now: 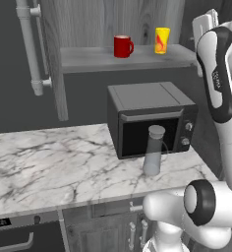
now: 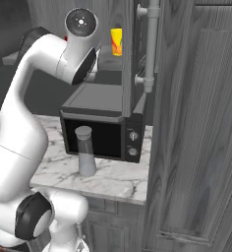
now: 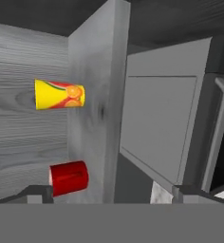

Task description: There is a tray on the dining counter. Grab the cup, mug, and pitcher and place them on the tray. The pitcher may be placed next to the tray if it cannot fit the tray.

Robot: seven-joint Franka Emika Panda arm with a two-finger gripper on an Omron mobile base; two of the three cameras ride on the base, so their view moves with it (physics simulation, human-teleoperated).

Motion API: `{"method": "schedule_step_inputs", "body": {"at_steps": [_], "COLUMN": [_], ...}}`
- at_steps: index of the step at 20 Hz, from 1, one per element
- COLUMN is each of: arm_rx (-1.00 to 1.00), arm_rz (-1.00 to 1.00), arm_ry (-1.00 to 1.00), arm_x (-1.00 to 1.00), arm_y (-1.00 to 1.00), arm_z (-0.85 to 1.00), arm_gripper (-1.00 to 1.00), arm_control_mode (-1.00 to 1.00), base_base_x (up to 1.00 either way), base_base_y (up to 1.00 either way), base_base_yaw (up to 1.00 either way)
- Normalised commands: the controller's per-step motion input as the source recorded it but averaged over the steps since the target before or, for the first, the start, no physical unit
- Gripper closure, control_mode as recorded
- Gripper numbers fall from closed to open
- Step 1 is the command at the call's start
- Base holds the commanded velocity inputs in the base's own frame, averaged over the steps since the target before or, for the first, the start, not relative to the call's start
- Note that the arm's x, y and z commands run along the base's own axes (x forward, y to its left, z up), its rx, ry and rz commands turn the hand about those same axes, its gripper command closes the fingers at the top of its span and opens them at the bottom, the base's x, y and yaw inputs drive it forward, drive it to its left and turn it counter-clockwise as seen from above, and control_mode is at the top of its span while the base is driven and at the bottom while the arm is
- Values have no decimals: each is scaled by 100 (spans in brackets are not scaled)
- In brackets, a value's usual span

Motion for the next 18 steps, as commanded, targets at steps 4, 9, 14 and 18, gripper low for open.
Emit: {"method": "schedule_step_inputs", "body": {"at_steps": [4,9,14,18], "arm_rx": [0,0,0,0], "arm_rz": [0,0,0,0], "arm_ry": [0,0,0,0], "arm_x": [46,48,44,40], "arm_y": [0,-1,-9,-12], "arm_z": [0,0,0,0], "arm_gripper": [-100,-100,-100,-100], "arm_control_mode": [-100,-100,-100,-100], "base_base_x": [0,0,0,0], "base_base_y": [0,0,0,0], "base_base_yaw": [0,0,0,0]}}
